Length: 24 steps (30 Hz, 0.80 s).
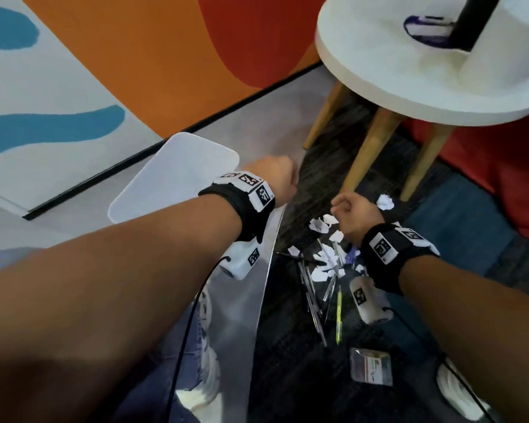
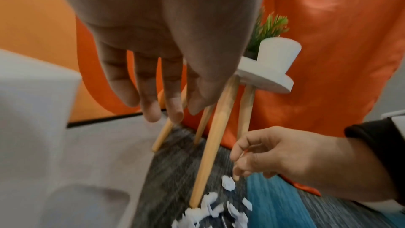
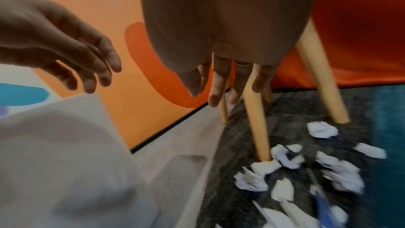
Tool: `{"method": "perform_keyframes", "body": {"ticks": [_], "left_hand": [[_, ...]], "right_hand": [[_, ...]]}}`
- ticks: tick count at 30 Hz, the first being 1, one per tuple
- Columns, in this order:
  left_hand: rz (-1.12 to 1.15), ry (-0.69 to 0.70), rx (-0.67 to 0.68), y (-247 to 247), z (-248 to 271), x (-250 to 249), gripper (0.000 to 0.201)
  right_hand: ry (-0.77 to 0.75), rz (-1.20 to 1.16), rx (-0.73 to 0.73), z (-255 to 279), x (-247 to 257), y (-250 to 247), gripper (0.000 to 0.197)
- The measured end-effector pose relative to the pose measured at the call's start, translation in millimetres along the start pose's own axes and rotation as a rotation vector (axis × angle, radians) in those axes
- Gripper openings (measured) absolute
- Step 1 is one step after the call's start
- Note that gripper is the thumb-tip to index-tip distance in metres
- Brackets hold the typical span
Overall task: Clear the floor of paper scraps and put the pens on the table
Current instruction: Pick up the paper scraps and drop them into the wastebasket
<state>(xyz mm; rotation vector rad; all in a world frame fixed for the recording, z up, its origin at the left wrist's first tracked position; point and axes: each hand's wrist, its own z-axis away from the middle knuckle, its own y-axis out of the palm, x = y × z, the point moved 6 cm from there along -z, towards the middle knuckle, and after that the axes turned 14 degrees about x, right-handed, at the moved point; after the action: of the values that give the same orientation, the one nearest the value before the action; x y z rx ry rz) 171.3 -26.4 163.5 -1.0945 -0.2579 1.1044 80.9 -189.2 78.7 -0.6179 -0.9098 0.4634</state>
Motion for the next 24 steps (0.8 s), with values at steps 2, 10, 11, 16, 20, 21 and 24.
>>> {"method": "perform_keyframes", "body": {"ticks": [2, 10, 11, 16, 20, 21, 24], "left_hand": [[0.033, 0.013, 0.074, 28, -19, -9, 0.014], [0.11, -0.003, 0.385, 164, -75, -23, 0.012], [0.087, -0.002, 0.419, 181, -80, -23, 0.013], [-0.026, 0.039, 0.522, 243, -96, -28, 0.024], [0.021, 0.017, 0.56, 267, -118, -30, 0.027], [0.033, 0.003, 0.576, 273, -123, -31, 0.028], [0.062, -0.031, 0.623, 291, -130, -33, 0.034]], "right_hand": [[0.07, -0.02, 0.039, 1, -35, -1, 0.006], [0.282, -0.035, 0.22, -11, -150, 41, 0.007], [0.303, -0.046, 0.248, -13, -159, 50, 0.01], [0.331, 0.025, 0.394, -32, -186, 94, 0.011], [0.324, 0.023, 0.412, -48, -188, 116, 0.014], [0.323, 0.029, 0.447, -51, -188, 124, 0.021], [0.348, 0.087, 0.462, -55, -189, 138, 0.028]]}}
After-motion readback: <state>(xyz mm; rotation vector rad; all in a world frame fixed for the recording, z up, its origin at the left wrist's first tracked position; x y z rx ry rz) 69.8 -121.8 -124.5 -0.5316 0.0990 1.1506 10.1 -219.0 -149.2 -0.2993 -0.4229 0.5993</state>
